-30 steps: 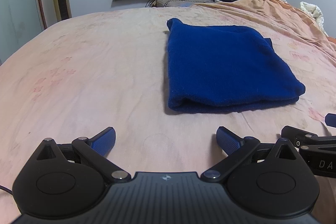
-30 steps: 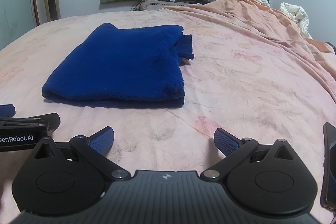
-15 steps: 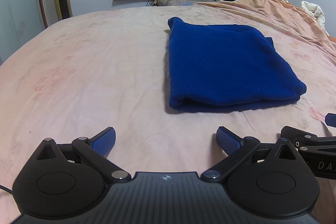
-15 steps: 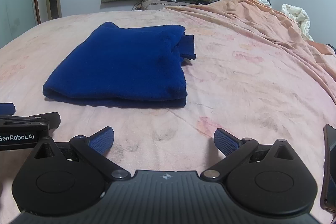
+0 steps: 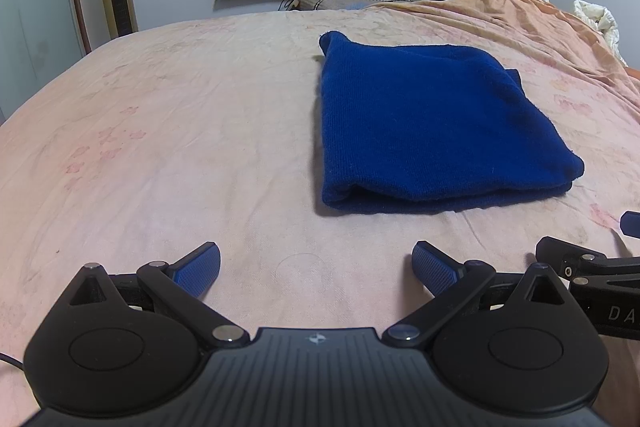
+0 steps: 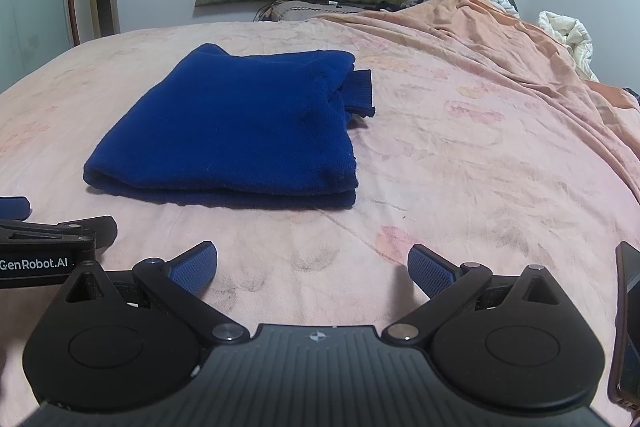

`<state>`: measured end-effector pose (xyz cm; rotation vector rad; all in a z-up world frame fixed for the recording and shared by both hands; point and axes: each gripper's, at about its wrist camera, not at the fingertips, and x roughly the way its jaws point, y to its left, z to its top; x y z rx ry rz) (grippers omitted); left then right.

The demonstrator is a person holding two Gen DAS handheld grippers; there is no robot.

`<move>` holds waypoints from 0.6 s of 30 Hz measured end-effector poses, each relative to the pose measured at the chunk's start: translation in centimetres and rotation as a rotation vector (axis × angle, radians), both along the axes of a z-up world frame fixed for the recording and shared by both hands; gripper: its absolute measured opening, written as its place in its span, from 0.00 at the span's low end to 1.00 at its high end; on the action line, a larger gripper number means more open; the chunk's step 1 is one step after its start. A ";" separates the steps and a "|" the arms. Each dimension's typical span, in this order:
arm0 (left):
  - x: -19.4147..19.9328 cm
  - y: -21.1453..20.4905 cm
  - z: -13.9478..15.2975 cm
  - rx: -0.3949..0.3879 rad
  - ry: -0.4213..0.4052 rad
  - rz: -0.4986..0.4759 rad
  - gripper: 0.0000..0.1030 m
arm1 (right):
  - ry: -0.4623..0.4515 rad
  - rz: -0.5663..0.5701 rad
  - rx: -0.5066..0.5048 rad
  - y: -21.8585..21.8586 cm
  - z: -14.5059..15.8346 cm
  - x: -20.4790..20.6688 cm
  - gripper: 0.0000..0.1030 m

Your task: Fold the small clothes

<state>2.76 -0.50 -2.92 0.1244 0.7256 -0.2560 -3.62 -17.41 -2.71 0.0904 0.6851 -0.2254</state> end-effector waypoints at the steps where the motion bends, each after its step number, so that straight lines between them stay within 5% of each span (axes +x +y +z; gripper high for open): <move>1: 0.0 0.0 0.0 0.000 0.000 0.000 1.00 | -0.001 0.000 0.000 0.0 0.0 0.0 1.00; 18: -0.2 -0.1 0.2 0.009 -0.014 0.003 1.00 | -0.004 -0.005 0.010 -0.1 0.1 0.0 1.00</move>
